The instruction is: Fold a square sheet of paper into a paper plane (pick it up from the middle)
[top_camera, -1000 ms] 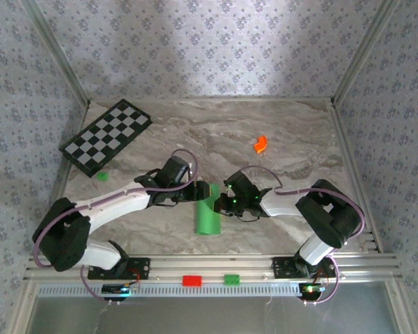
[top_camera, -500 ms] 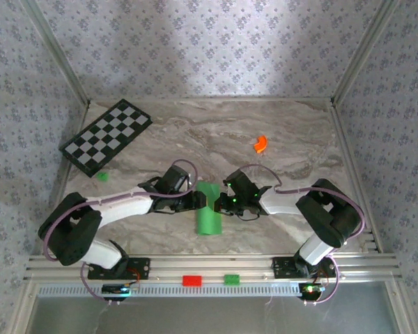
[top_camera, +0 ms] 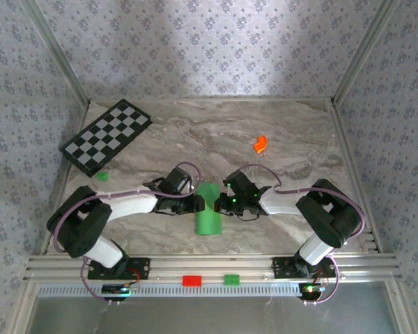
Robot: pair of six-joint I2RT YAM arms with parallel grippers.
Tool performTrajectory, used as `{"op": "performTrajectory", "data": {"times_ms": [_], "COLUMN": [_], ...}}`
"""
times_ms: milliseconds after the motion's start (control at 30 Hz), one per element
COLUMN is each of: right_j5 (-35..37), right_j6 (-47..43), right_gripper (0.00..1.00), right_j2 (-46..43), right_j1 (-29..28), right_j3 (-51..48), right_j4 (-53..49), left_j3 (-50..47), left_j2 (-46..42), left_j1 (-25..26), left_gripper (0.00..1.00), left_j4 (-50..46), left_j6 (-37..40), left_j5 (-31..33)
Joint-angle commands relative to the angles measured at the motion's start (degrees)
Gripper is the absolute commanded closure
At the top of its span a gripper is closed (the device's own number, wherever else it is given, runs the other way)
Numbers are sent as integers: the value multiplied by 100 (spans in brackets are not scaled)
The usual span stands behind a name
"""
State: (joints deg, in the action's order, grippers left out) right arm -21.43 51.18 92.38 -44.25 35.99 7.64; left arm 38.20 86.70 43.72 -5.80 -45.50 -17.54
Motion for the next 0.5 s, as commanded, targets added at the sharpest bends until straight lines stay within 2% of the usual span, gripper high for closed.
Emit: {"op": "performTrajectory", "data": {"times_ms": [0,167,267,367,467], "right_j5": [332,226,-276,-344,108], "right_j6": [30,95,246,143,-16], "right_gripper": [99,98,95,91,88], "right_j2": [254,211,140,-185,-937], "right_j1": [-87,-67,30,184,359], "right_j3": [-127,-127,-121,152,320], "right_j4": [-917,-759,-125,-435,-1064], "left_j3": [139,211,345,435,391], "left_j2": [117,208,375,539,527], "left_j1": [99,131,137,137,137], "left_gripper": [54,56,56,59,59], "left_j4": [176,-71,-496,-790,-761], "left_j6": [87,184,403,567,516], "left_j5": [-145,44,321,512,575]}}
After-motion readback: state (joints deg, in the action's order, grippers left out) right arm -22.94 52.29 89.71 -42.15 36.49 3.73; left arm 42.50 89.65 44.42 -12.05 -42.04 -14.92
